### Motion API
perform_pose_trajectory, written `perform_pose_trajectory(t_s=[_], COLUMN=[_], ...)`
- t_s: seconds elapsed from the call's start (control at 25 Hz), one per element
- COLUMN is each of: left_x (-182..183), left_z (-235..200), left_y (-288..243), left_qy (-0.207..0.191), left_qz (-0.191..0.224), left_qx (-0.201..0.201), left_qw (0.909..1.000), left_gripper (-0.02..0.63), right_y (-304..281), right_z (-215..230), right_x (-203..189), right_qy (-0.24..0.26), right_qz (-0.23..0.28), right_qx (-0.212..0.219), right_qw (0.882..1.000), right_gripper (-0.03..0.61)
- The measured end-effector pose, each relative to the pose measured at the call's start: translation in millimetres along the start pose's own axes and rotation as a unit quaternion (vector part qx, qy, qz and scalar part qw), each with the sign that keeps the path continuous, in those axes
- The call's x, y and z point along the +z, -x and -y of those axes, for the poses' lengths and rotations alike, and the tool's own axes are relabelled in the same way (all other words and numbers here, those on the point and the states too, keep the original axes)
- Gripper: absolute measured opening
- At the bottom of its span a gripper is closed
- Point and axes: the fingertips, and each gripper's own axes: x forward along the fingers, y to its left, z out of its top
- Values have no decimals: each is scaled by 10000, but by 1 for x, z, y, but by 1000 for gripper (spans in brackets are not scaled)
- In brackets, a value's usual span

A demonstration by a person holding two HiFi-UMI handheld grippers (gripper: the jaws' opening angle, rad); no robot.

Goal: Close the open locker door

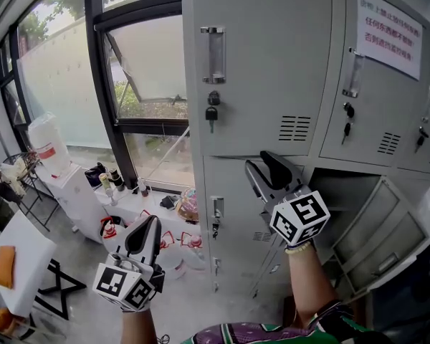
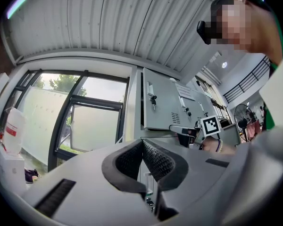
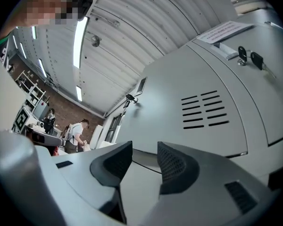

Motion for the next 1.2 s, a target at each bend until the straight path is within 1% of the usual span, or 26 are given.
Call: perform_pose_trajectory(t_s=[0.2,0.56,1.0,1.2], left_x=[-1,-5,-8,-9], left_z=[2,4,9,11], left_y=[-4,-2,3,7], left_qy=[16,28,64,94], left_qz=[6,-42,-71,-84], left_qx=[-36,-66,-89,-104], left_qw=[10000,10000,9999,9999], left_gripper=[21,21,21,21], right_y=[1,2,6,14], right_z=[16,29,34,30], right_x=[-1,-4,-7,-3], right_qy=[-18,31,35,82], right_qz=[-32,-110,-193,-169], right_qx=[-203,-438,-505,-519], right_qw=[9998,9990,9985,9985], right_gripper=[155,155,157,158])
